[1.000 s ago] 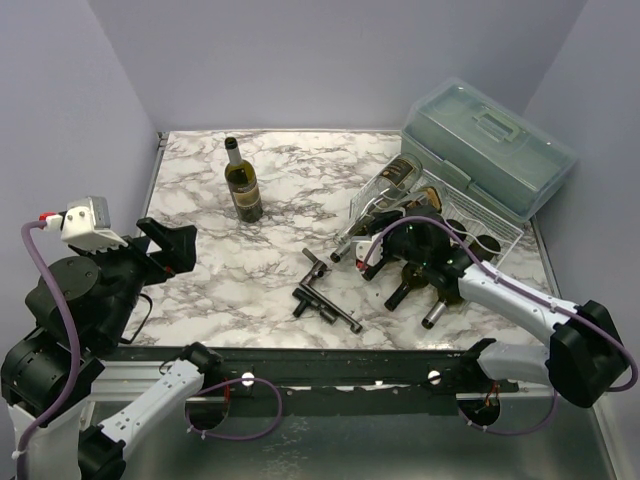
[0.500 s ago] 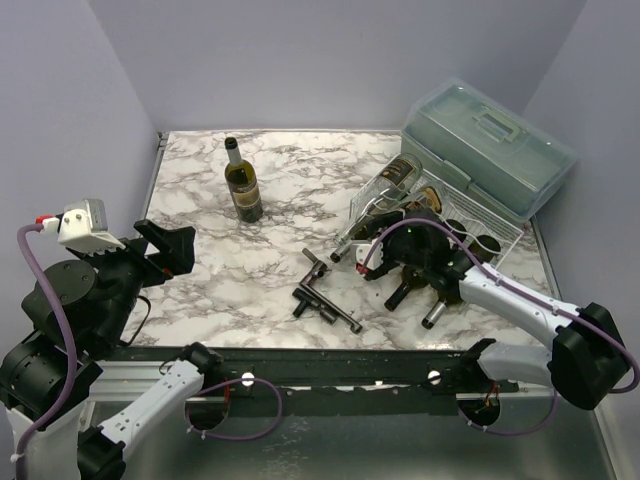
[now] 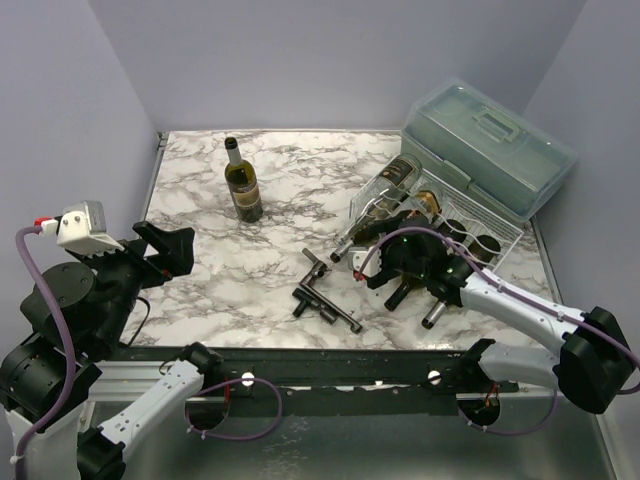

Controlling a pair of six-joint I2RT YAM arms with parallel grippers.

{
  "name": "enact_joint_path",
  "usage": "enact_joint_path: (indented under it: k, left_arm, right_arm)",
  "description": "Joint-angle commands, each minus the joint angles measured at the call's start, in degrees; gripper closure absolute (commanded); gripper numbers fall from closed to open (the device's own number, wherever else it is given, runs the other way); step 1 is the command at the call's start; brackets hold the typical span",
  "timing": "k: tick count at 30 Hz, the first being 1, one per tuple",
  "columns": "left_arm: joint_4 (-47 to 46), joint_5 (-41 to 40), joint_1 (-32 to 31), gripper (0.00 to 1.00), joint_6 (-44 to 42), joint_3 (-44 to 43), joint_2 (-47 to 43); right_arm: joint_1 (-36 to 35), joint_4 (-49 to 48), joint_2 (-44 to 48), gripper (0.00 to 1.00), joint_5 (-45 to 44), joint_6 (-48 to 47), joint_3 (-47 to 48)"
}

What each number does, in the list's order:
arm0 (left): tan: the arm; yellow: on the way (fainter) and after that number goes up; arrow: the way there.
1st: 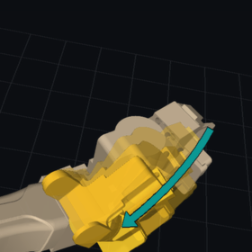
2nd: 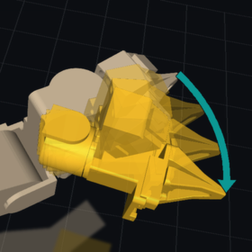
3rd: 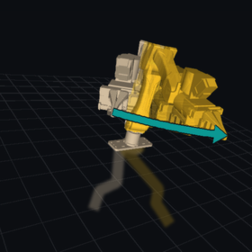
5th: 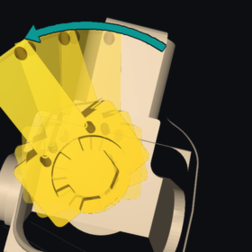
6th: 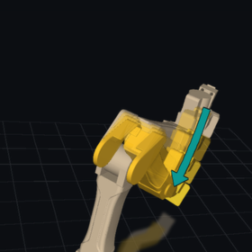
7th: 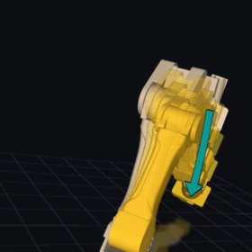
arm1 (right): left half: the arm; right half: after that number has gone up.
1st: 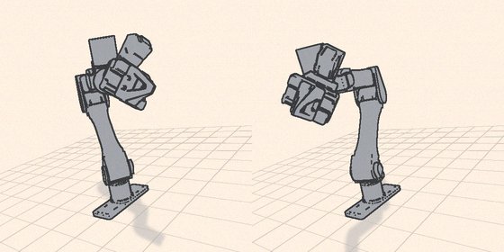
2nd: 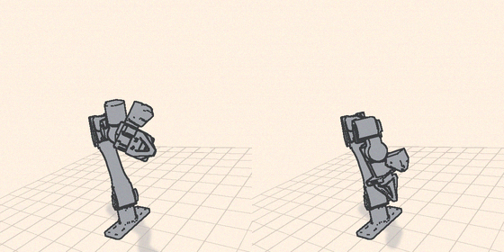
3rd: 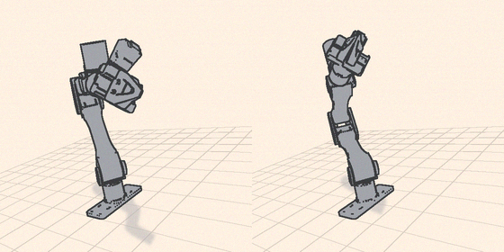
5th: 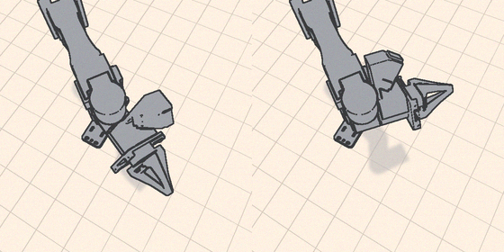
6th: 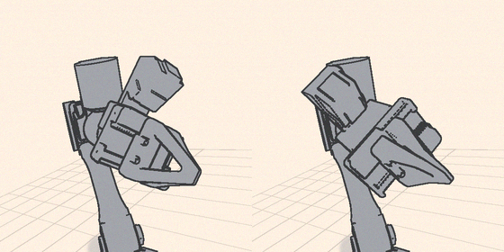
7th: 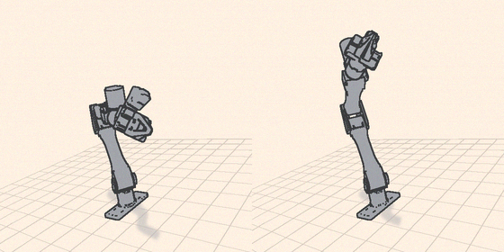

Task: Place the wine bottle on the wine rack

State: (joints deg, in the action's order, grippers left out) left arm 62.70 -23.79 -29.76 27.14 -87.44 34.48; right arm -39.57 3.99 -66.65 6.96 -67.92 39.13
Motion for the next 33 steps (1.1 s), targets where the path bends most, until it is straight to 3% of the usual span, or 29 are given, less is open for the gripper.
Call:
enact_joint_path:
  k: [1,8,11,19,23,28,33]
  left_arm:
    - [0.0,1.0,-0.3,0.01,0.1,0.5,-0.4]
    - [0.1,1.1,-0.3,0.01,0.2,0.2,-0.4]
    - [0.4,1.1,-0.3,0.01,0.2,0.0,-0.4]
    - [0.9,0.8,-0.3,0.01,0.0,-0.7,-0.5]
    - [1.5,0.4,-0.3,0.01,0.0,-0.8,-1.0]
    - [2.2,-0.4,-0.3,0.01,-0.2,-0.8,-1.5]
    - [2.3,-0.7,-0.4,0.01,-0.5,-0.7,-1.6]
  right_arm:
    - [-1.1,2.2,0.4,0.0,-2.3,0.8,-0.5]
    - [-1.7,-1.1,0.0,0.07,-6.5,0.9,-1.7]
    - [-1.7,-2.5,-1.1,0.15,-10.9,0.7,-1.6]
    - [-1.5,-10.0,-6.0,0.17,-19.9,4.3,-1.1]
    - [-0.7,-10.4,-8.0,0.13,-23.0,5.3,-0.4]
    - [-0.8,-1.3,-4.4,0.0,-12.3,3.9,0.5]
    - [-2.9,6.1,-1.1,0.0,-4.2,3.5,1.2]
